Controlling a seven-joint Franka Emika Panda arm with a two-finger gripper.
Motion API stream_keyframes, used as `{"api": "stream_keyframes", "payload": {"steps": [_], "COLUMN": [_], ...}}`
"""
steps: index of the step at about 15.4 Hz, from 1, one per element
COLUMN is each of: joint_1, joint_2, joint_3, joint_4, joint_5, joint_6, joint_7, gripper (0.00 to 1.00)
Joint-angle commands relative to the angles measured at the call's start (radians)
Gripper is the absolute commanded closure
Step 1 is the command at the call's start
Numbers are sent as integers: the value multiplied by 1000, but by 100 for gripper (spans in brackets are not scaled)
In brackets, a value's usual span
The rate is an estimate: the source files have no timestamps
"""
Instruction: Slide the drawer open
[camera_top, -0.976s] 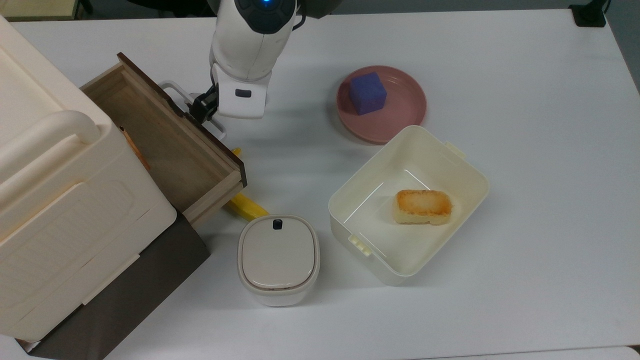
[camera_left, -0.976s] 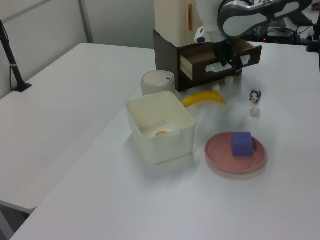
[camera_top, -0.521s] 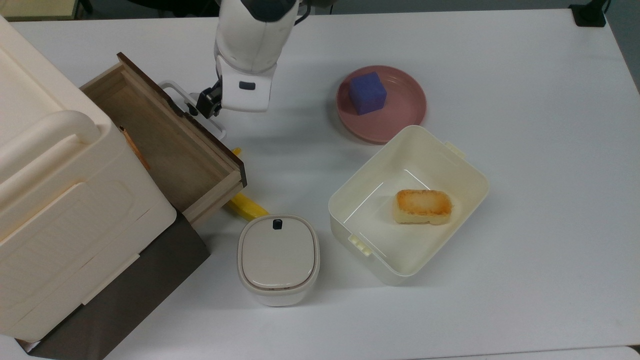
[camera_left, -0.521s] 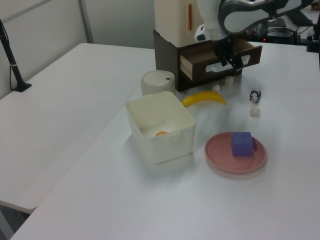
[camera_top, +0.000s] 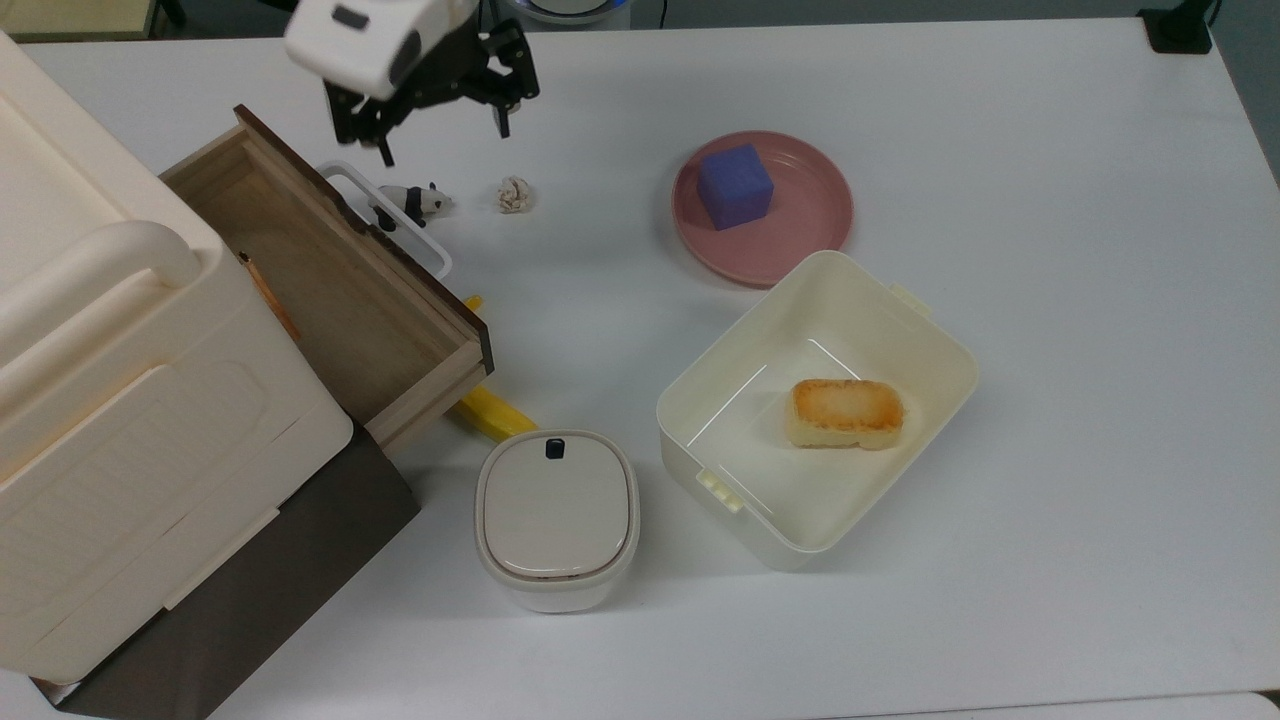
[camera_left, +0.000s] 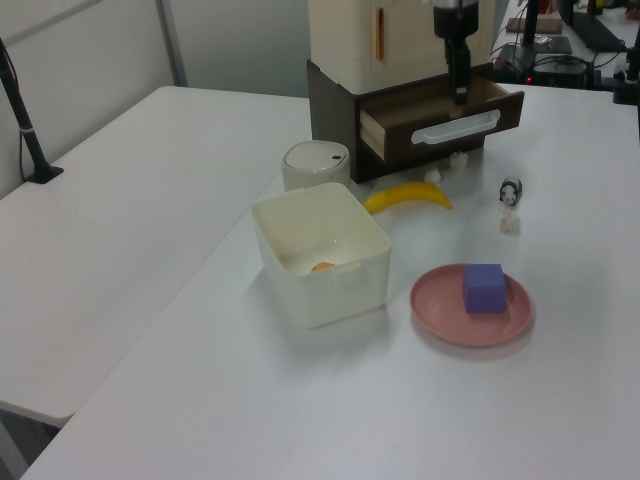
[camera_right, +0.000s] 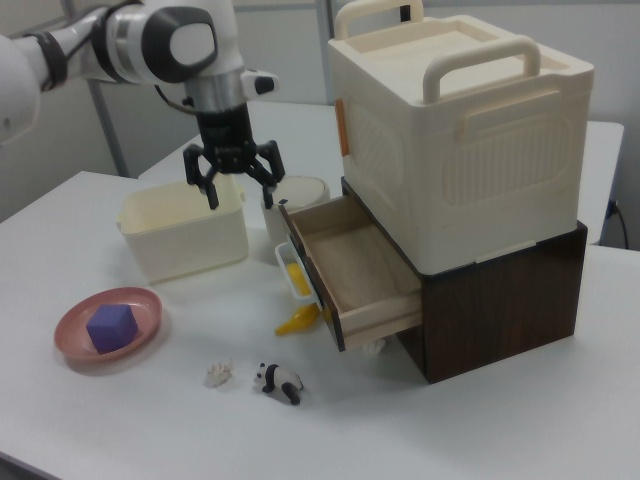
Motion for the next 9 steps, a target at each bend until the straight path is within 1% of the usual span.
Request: {"api": "stream_keyframes", "payload": {"steps": [1,2,4,7,9], "joint_1": [11,10,8,7,5], "joint_2": [-67,-81,-113,-190,-207], "joint_3": [-5,-5,-7,-7,-8], "joint_4": [-16,-18,-22,-60,-64], "joint_5": [36,36,38,48,59], "joint_6": [-5,-7,-17,-79,-93], "joint_7": [335,378,412,418,421], "gripper": [0,0,0,0,0]}}
